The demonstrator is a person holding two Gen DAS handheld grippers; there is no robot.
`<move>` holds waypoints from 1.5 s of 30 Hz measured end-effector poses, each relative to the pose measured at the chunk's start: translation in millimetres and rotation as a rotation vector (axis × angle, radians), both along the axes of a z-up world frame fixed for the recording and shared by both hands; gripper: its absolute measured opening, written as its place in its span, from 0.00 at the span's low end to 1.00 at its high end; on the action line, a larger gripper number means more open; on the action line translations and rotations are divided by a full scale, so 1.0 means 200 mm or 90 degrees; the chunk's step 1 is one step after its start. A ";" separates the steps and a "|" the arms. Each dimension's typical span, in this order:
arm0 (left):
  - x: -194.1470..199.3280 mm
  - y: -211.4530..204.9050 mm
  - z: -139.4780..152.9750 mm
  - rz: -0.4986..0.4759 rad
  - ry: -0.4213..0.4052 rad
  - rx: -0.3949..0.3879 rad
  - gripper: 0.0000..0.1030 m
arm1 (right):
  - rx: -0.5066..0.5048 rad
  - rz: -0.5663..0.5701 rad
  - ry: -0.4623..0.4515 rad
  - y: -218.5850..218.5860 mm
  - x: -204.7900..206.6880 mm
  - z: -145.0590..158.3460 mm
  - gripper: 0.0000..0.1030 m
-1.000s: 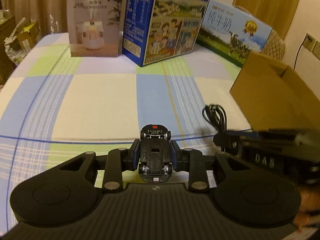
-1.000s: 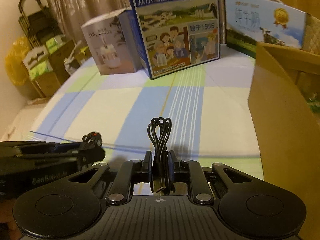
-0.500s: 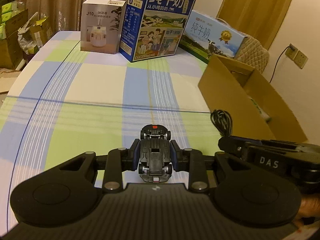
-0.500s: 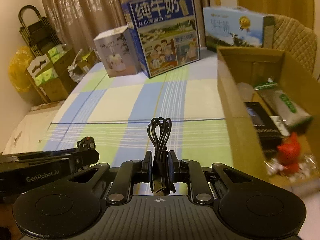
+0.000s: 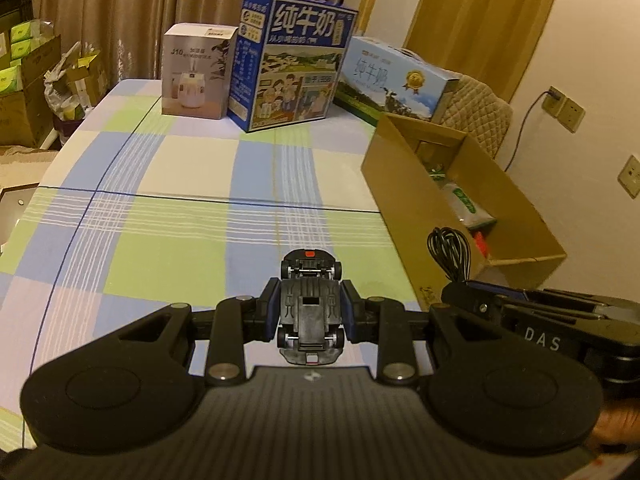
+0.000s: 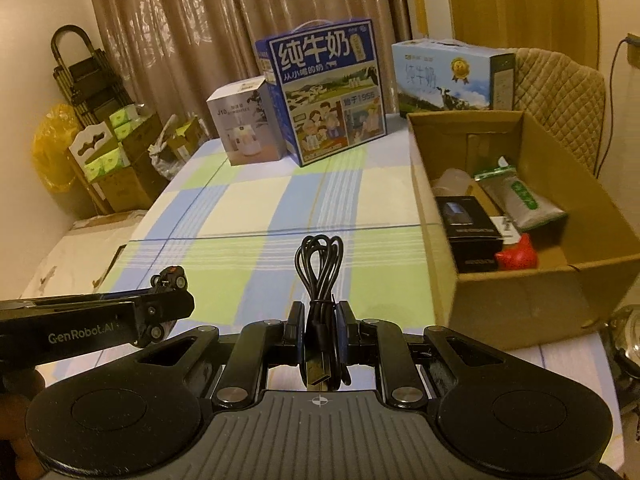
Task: Organize objects
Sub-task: 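Carry the toy car and cable with both tools over the cardboard box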
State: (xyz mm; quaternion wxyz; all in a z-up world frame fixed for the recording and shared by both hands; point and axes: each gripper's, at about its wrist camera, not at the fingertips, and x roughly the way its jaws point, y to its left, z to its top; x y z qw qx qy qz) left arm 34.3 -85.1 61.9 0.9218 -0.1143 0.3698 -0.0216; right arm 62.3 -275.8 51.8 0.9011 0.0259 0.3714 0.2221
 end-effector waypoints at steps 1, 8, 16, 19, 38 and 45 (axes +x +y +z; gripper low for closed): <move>-0.01 -0.01 0.01 -0.002 -0.002 0.000 0.25 | -0.002 -0.004 -0.001 -0.02 -0.01 0.01 0.12; -0.03 -0.12 0.05 -0.028 -0.005 0.017 0.25 | -0.012 -0.026 -0.016 -0.13 -0.06 0.08 0.12; -0.03 -0.21 0.08 -0.042 -0.011 0.017 0.25 | -0.011 -0.052 -0.029 -0.28 -0.11 0.11 0.12; -0.02 -0.25 0.08 -0.048 -0.010 0.014 0.25 | -0.011 -0.063 -0.035 -0.33 -0.11 0.12 0.12; 0.03 -0.47 0.09 -0.086 -0.012 0.015 0.25 | -0.007 -0.117 -0.047 -0.55 -0.11 0.16 0.12; 0.06 -0.53 0.09 -0.098 -0.010 0.011 0.25 | -0.003 -0.135 -0.044 -0.64 -0.09 0.16 0.12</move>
